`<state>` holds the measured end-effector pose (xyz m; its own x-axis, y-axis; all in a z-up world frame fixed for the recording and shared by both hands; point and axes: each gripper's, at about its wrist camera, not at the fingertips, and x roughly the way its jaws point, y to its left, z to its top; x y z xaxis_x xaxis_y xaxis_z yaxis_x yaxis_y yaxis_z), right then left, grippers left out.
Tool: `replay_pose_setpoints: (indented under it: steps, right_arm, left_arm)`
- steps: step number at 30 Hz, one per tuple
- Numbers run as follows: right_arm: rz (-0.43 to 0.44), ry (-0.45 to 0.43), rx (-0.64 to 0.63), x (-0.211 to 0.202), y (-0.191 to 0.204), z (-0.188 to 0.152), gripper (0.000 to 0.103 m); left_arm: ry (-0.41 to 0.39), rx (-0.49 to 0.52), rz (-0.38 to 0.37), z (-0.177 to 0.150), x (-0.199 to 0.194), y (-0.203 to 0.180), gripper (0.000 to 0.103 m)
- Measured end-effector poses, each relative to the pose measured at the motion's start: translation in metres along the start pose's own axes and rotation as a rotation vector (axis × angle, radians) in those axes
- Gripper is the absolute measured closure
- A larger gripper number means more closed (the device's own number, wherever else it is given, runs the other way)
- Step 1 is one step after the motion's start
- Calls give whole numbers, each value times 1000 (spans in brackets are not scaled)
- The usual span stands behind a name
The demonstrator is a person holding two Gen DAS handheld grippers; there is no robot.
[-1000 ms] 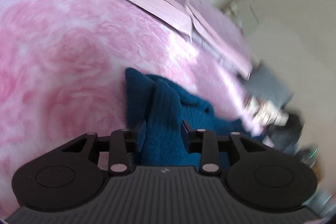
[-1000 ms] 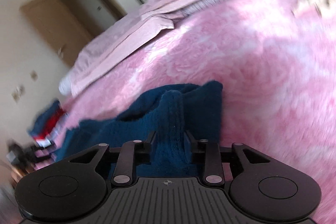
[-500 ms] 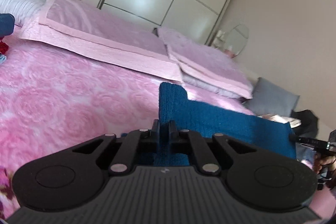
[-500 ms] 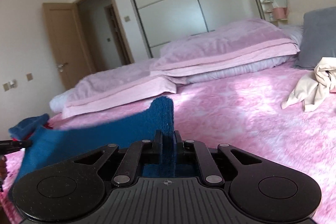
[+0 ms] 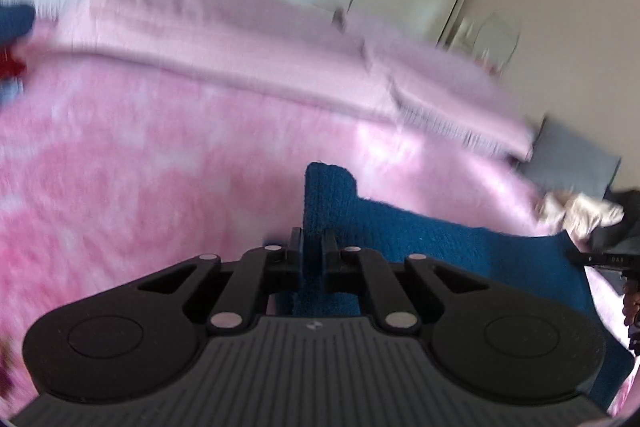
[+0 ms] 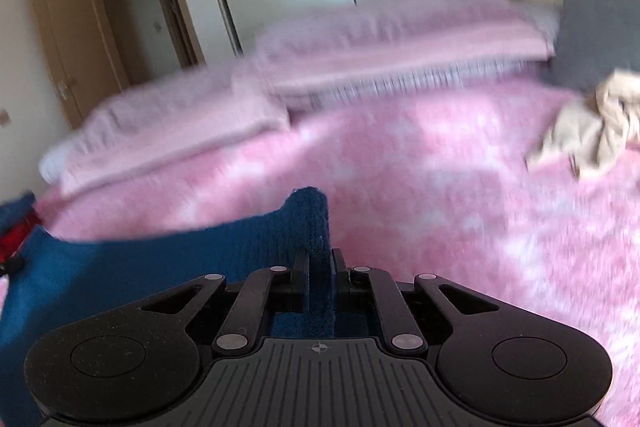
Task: Fold clothes
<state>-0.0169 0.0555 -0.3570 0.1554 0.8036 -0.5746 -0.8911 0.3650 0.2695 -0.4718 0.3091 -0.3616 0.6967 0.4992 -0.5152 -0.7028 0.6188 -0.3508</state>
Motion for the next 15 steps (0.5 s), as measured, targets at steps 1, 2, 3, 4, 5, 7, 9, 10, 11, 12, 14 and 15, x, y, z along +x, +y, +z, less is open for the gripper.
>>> replay_pose_setpoints:
  steps: [1, 2, 3, 4, 5, 7, 9, 10, 11, 12, 14, 15]
  right_arm:
    - [-12, 48, 12, 10, -3, -4, 95]
    - [-20, 83, 22, 17, -5, -9, 95]
    - [-27, 105, 30, 21, -7, -14, 95]
    - [-33, 107, 34, 20, -7, -17, 92]
    - [-40, 88, 33, 14, -5, -18, 88]
    - [-98, 46, 30, -6, -1, -20, 45]
    - [-111, 11, 38, -34, 0, -25, 43]
    - [-107, -5, 44, -49, 1, -29, 43]
    - [-95, -10, 65, -64, 1, -34, 43]
    - [-75, -6, 100, -79, 1, -42, 43]
    - [-12, 4, 176, -107, 2, -61, 43]
    - [10, 16, 212, -119, 2, -72, 43]
  left_arm:
    - [24, -1, 23, -5, 5, 2, 94]
    - [47, -2, 47, -9, 9, 3, 85]
    - [71, -2, 71, -14, 14, 5, 77]
    - [58, -22, 81, -15, 8, 8, 74]
    - [44, -43, 90, -17, 2, 10, 72]
    - [41, -98, 93, -18, -17, 17, 72]
    - [48, -156, 88, -22, -41, 25, 72]
    - [50, -185, 81, -27, -56, 28, 71]
    - [50, -219, 76, -34, -71, 30, 67]
    - [53, -266, 67, -45, -89, 32, 62]
    - [59, -371, 30, -67, -116, 35, 57]
    - [69, -424, 11, -81, -128, 37, 55]
